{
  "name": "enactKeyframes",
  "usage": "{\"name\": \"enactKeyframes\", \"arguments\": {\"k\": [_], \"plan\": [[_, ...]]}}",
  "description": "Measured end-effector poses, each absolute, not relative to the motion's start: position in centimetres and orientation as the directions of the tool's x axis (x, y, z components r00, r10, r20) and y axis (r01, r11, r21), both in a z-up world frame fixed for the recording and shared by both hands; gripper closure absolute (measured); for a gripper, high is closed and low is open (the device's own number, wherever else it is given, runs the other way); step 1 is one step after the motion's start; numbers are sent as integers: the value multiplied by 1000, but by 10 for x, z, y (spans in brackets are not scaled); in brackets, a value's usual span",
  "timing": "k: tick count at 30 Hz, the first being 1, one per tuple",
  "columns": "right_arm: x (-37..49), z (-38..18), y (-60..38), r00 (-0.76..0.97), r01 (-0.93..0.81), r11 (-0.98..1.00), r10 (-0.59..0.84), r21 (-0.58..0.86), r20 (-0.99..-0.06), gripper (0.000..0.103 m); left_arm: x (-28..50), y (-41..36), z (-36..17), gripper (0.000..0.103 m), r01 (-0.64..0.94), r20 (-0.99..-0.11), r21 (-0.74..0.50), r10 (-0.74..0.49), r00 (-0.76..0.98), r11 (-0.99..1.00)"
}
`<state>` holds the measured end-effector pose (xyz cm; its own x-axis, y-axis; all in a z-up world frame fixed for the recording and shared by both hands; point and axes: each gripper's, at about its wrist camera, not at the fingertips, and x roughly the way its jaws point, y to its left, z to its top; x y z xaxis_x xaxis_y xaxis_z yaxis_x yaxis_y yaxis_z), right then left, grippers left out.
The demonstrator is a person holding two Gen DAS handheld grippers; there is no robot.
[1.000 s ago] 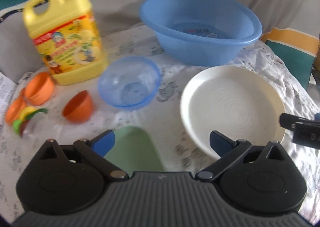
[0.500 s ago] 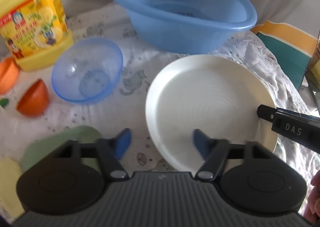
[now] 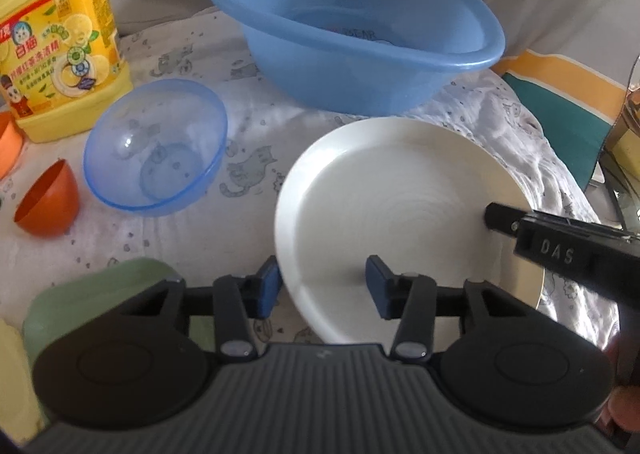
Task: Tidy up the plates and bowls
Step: 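Lift and carry the white plate with both grippers across the cloth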
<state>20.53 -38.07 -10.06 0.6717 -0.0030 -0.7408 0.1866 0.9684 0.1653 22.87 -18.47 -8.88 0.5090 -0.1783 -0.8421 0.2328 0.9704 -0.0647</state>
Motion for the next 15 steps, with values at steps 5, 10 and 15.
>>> {"name": "enactKeyframes", "arguments": {"k": [5,10,15], "plan": [[188,-96,-379,663,206,965,-14,164,-748,77,219,-181,-80,62,244,-843,-70,-188,504,967],[161,-82,-371,661,191,969,-11,154,-750,77,199,-176,-62,62,247,-840,-44,-170,516,968],[133,-63,-353,668,166,975,-2,146,-744,77,169,-154,-44,62,254,-830,-53,-184,526,966]]}}
